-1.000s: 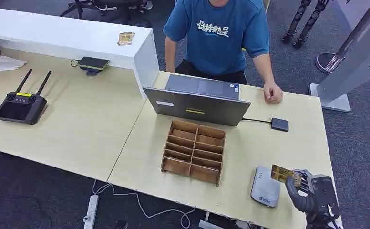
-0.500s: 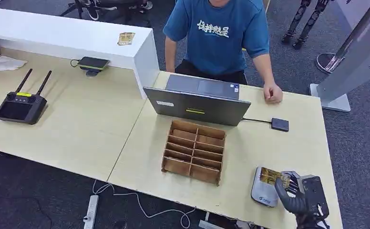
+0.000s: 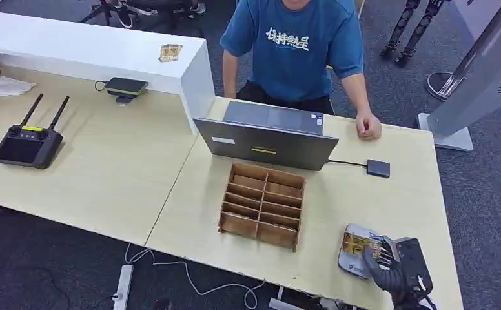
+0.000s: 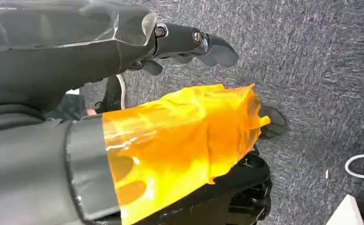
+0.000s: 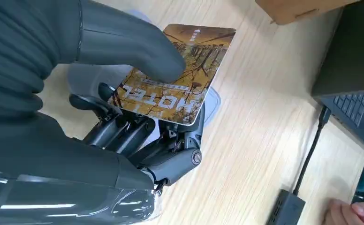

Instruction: Pass the card to the sensor for recognition and then transmit it.

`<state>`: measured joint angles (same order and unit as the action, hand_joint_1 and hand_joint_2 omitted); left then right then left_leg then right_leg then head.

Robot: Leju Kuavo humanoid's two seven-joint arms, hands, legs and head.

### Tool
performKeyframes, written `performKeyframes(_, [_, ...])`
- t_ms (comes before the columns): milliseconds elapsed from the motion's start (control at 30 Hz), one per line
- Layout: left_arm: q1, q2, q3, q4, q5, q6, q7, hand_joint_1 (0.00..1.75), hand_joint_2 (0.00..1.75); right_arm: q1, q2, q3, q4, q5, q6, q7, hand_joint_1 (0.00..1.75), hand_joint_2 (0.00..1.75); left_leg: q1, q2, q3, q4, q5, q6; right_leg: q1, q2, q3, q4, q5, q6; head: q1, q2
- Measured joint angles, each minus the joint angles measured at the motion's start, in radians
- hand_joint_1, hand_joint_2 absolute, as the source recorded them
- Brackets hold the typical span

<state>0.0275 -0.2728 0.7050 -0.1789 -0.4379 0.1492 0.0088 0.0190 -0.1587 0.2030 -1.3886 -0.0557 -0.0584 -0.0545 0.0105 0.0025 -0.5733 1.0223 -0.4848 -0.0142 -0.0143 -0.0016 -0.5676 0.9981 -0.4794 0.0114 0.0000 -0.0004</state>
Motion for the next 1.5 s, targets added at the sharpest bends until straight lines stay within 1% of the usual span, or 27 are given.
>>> performKeyframes(233, [0.000, 0.000, 0.000, 0.004, -0.004, 0.002, -0.003, 0.00, 0.00, -0.036, -0.030, 0.035, 0.025, 0.019, 0.010, 0.019, 1.75, 1.75, 0.000, 0.001, 0.002, 0.000, 0.000, 0.000, 0.000, 0.001, 0.002, 0.000, 0.000, 0.000, 0.000, 0.000])
performKeyframes(367, [0.000, 0.000, 0.000, 0.005, -0.004, 0.003, -0.003, 0.00, 0.00, -0.043, -0.039, 0.043, 0.031, 0.021, 0.014, 0.021, 1.75, 1.75, 0.000, 0.001, 0.003, 0.000, 0.000, 0.000, 0.000, 0.001, 0.002, 0.000, 0.000, 0.000, 0.000, 0.000])
performKeyframes(467, [0.000, 0.003, 0.000, 0.005, -0.004, -0.004, -0.006, 0.00, 0.00, -0.052, -0.050, 0.050, 0.033, 0.047, 0.018, 0.034, 1.75, 1.75, 0.000, 0.001, 0.003, 0.000, 0.000, 0.000, 0.000, 0.001, 0.003, 0.000, 0.000, 0.000, 0.000, 0.000])
performKeyframes(533, [0.000, 0.005, 0.000, 0.005, -0.008, -0.022, -0.008, 0.00, 0.00, -0.066, -0.070, 0.058, 0.042, 0.062, 0.032, 0.056, 1.75, 1.75, 0.000, 0.001, 0.003, 0.000, 0.000, 0.000, 0.000, 0.001, 0.003, 0.000, 0.001, 0.000, 0.000, 0.000])
performKeyframes(633, [0.000, 0.007, 0.000, 0.006, -0.011, -0.028, -0.010, 0.00, 0.00, -0.085, -0.100, 0.064, 0.053, 0.063, 0.059, 0.069, 1.75, 1.75, 0.000, 0.000, 0.002, 0.001, 0.000, 0.000, -0.001, 0.000, 0.003, 0.000, 0.001, 0.001, 0.000, 0.000])
performKeyframes(833, [-0.001, 0.007, 0.000, 0.007, -0.011, -0.028, -0.010, 0.00, 0.00, -0.107, -0.151, 0.072, 0.056, 0.033, 0.090, 0.073, 1.75, 1.75, 0.000, 0.000, 0.002, 0.001, 0.000, 0.000, 0.000, 0.000, 0.003, 0.000, 0.001, 0.001, 0.000, 0.000])
performKeyframes(1067, [-0.001, 0.007, 0.000, 0.011, -0.010, -0.028, -0.011, 0.00, 0.00, -0.116, -0.174, 0.081, 0.056, 0.013, 0.094, 0.072, 1.75, 1.75, 0.000, 0.000, 0.001, 0.001, -0.001, 0.002, 0.000, 0.000, 0.002, 0.000, 0.001, 0.001, 0.000, 0.000])
performKeyframes(1400, [-0.002, 0.008, 0.000, 0.014, -0.011, -0.028, -0.011, 0.00, 0.00, -0.123, -0.186, 0.094, 0.056, 0.007, 0.100, 0.071, 1.75, 1.75, 0.000, 0.000, 0.001, 0.001, -0.001, 0.002, 0.000, 0.000, 0.002, 0.000, 0.001, 0.001, 0.000, 0.000])
performKeyframes(1500, [-0.002, 0.008, 0.000, 0.014, -0.011, -0.028, -0.011, 0.00, 0.00, -0.136, -0.198, 0.107, 0.057, 0.016, 0.114, 0.088, 1.75, 1.75, -0.001, 0.000, 0.001, 0.001, -0.001, 0.002, 0.000, 0.000, 0.002, 0.000, 0.001, 0.001, 0.000, 0.000])
